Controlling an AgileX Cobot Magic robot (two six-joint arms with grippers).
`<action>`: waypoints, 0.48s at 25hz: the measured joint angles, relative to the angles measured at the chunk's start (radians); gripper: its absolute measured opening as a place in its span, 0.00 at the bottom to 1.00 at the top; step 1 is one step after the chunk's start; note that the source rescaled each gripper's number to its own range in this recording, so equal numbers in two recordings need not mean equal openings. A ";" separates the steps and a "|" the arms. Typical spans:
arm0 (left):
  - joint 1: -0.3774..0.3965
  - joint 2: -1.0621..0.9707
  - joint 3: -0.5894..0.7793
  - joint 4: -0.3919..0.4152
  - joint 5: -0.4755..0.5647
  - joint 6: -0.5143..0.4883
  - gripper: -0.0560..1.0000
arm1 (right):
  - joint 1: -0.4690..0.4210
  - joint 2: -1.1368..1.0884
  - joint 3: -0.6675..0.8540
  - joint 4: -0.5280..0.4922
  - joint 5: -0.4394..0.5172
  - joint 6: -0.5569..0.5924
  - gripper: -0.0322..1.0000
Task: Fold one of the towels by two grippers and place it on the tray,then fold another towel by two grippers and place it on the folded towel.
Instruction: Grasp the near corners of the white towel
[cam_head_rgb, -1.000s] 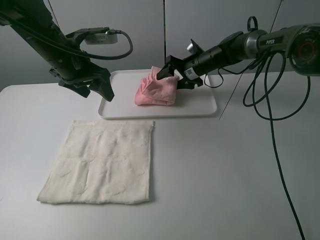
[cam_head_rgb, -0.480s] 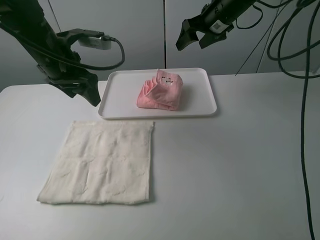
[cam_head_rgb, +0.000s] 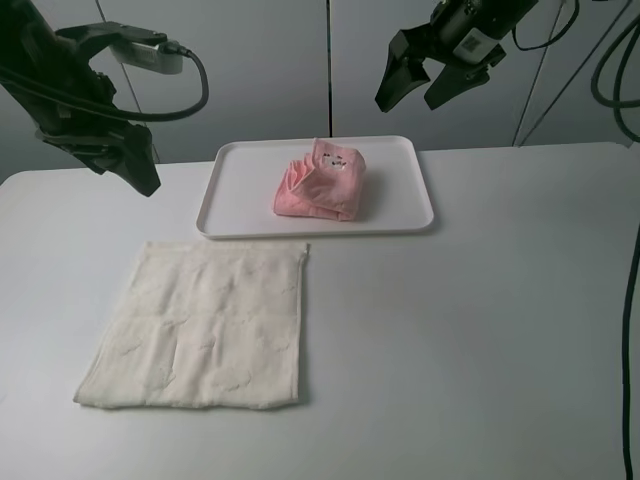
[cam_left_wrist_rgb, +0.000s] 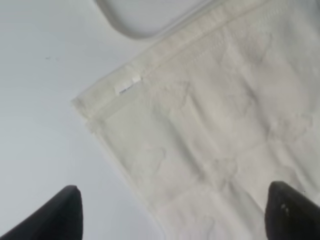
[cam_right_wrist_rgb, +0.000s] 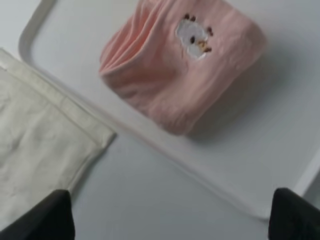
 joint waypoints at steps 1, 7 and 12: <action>0.000 -0.016 0.016 0.002 0.000 0.018 1.00 | 0.000 -0.037 0.062 0.016 -0.019 -0.014 0.85; 0.000 -0.115 0.201 0.024 -0.076 0.163 1.00 | 0.010 -0.246 0.393 0.114 -0.078 -0.131 0.85; 0.000 -0.123 0.305 0.091 -0.105 0.245 1.00 | 0.132 -0.310 0.534 0.111 -0.102 -0.212 0.85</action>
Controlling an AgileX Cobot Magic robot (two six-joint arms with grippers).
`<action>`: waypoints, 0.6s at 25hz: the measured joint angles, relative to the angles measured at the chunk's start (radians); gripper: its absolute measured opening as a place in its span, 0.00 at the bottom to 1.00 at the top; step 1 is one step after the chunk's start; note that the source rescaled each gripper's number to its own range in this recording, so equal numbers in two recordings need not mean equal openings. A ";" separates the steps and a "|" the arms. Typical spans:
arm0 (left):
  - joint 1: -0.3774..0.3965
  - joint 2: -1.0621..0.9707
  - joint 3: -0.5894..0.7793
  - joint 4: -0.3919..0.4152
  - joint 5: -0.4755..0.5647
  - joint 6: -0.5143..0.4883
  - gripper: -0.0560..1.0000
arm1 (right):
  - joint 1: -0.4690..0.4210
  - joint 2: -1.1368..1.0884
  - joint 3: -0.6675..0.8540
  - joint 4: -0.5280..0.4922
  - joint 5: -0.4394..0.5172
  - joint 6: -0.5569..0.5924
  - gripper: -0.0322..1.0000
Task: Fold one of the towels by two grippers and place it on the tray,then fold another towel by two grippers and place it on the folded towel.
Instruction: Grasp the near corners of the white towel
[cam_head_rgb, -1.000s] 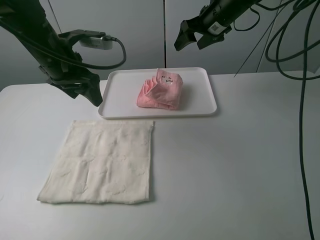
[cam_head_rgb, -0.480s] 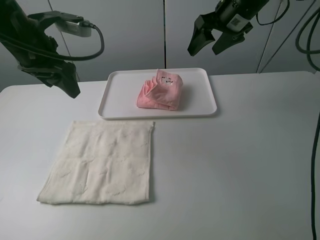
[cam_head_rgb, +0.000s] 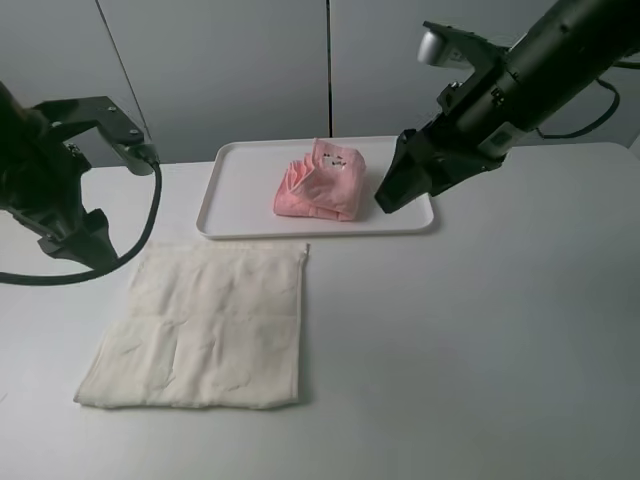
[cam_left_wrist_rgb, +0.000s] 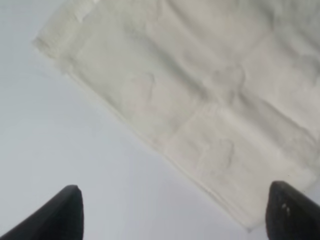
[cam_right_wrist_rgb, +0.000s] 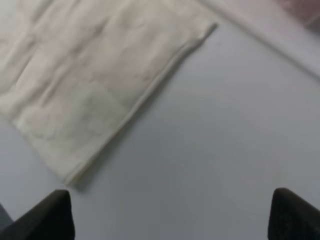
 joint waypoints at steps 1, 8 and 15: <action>0.000 0.000 0.016 0.009 -0.002 0.024 1.00 | 0.051 0.000 0.010 -0.029 -0.004 -0.004 0.85; 0.000 0.000 0.092 0.028 0.021 0.245 1.00 | 0.370 0.004 0.016 -0.235 -0.065 -0.110 0.86; 0.000 -0.002 0.276 0.037 -0.076 0.350 1.00 | 0.519 0.077 0.016 -0.276 -0.155 -0.139 0.91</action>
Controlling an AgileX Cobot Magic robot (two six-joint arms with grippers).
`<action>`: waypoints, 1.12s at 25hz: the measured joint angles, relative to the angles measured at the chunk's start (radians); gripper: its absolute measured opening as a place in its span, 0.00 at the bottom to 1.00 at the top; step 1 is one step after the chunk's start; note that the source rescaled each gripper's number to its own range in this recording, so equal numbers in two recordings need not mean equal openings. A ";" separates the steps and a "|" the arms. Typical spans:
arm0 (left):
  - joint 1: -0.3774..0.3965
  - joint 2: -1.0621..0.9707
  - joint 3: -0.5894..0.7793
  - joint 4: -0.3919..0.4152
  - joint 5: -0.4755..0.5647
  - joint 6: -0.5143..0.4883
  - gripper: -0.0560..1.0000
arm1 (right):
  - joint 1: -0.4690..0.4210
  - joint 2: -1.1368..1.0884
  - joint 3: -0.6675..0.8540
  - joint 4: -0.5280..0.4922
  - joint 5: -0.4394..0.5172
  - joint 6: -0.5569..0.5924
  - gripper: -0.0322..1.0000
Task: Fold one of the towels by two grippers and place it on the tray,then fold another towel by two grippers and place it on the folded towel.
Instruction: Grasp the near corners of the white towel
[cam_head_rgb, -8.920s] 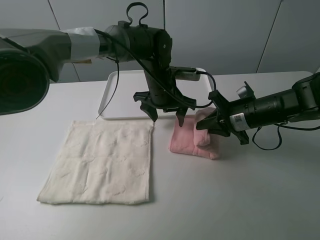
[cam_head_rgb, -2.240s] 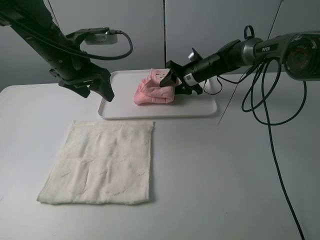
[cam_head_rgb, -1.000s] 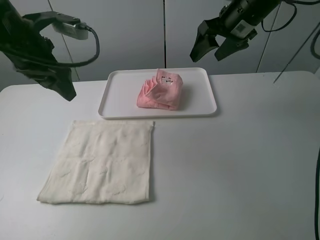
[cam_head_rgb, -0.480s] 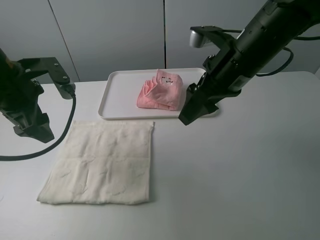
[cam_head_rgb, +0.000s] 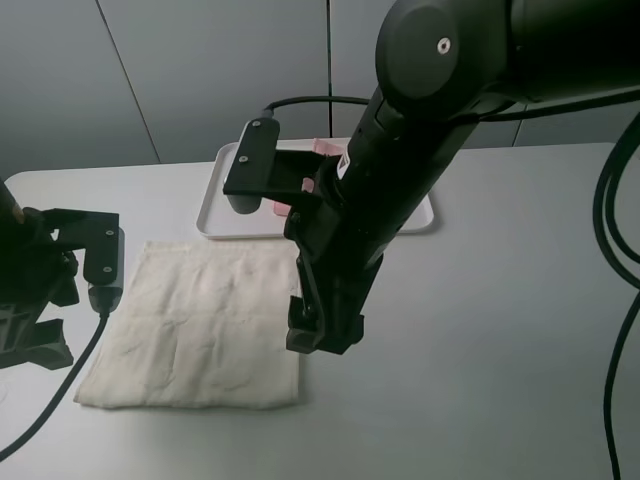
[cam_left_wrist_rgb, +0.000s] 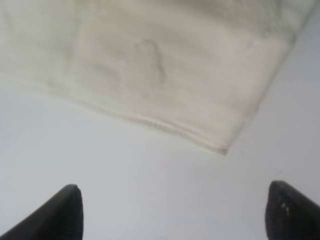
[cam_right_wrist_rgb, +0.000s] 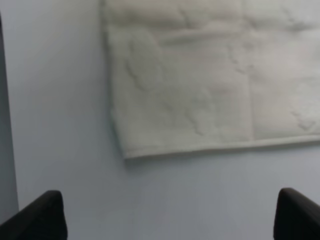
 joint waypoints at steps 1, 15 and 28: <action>0.000 0.000 0.031 0.000 -0.022 0.031 1.00 | 0.014 0.018 0.000 -0.010 -0.002 0.015 0.92; 0.000 0.027 0.209 -0.026 -0.270 0.217 1.00 | 0.075 0.168 -0.003 -0.027 -0.069 0.089 0.94; -0.064 0.173 0.209 0.017 -0.343 0.163 1.00 | 0.135 0.195 -0.008 -0.060 -0.089 0.094 0.94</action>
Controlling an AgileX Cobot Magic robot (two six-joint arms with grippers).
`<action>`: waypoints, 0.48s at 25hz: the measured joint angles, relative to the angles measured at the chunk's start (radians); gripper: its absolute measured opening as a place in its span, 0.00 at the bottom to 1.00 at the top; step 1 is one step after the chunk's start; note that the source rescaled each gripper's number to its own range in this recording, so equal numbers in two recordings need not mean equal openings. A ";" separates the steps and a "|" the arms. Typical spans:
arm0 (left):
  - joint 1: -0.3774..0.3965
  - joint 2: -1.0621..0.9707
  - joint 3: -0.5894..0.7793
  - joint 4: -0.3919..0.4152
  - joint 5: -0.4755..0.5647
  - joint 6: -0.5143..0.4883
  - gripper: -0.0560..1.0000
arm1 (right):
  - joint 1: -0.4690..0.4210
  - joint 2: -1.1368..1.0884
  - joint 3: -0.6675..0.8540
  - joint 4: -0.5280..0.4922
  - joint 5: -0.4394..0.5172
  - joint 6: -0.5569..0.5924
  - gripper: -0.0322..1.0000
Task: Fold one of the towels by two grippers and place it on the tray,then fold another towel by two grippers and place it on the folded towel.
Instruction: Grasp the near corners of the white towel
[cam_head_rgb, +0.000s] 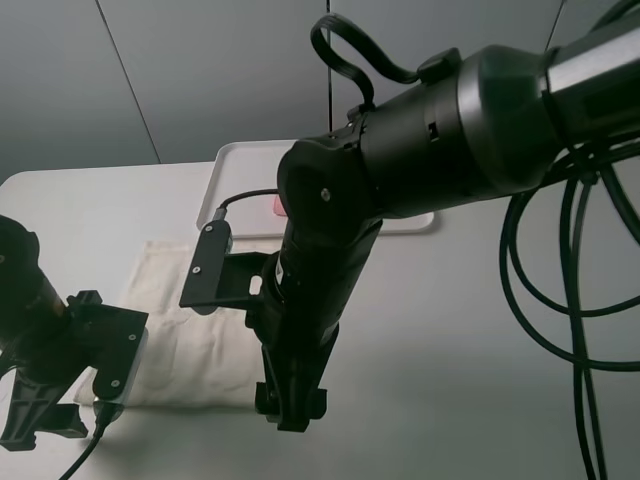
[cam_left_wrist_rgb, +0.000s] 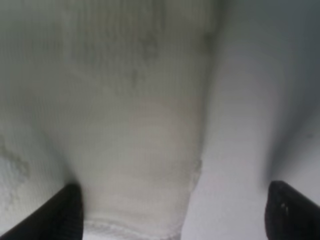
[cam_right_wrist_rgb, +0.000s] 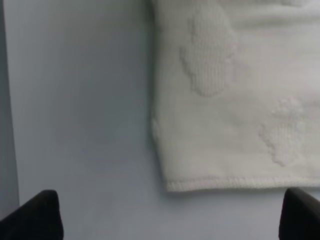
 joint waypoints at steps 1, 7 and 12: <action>0.000 0.003 0.000 0.001 -0.002 0.000 1.00 | 0.002 0.010 0.000 -0.005 0.000 0.000 0.94; -0.002 0.008 0.000 0.041 -0.002 -0.002 1.00 | 0.050 0.055 0.000 -0.039 0.000 0.001 0.94; -0.004 0.019 -0.002 0.043 -0.002 -0.004 1.00 | 0.060 0.080 0.000 -0.067 -0.005 0.004 0.94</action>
